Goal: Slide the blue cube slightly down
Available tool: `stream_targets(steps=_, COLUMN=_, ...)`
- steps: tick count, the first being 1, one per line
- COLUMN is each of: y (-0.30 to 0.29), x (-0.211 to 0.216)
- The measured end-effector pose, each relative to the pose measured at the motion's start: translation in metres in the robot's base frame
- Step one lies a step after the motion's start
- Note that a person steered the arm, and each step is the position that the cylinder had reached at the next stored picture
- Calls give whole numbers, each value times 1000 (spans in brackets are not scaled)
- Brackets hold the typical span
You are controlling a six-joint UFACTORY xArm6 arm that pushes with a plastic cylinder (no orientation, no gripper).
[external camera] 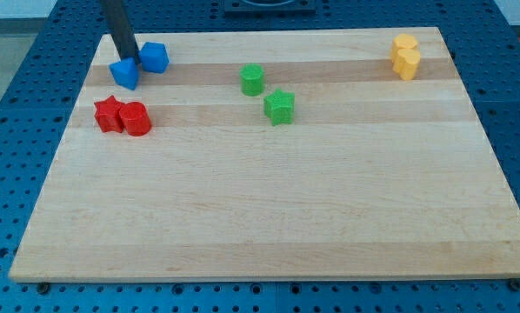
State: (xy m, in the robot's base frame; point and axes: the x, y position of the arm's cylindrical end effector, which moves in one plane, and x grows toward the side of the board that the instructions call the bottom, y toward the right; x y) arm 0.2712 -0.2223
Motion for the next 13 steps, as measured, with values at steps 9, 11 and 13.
stream_targets(steps=9, y=-24, x=-79)
stream_targets(steps=11, y=8, x=2)
stream_targets(steps=13, y=63, x=32)
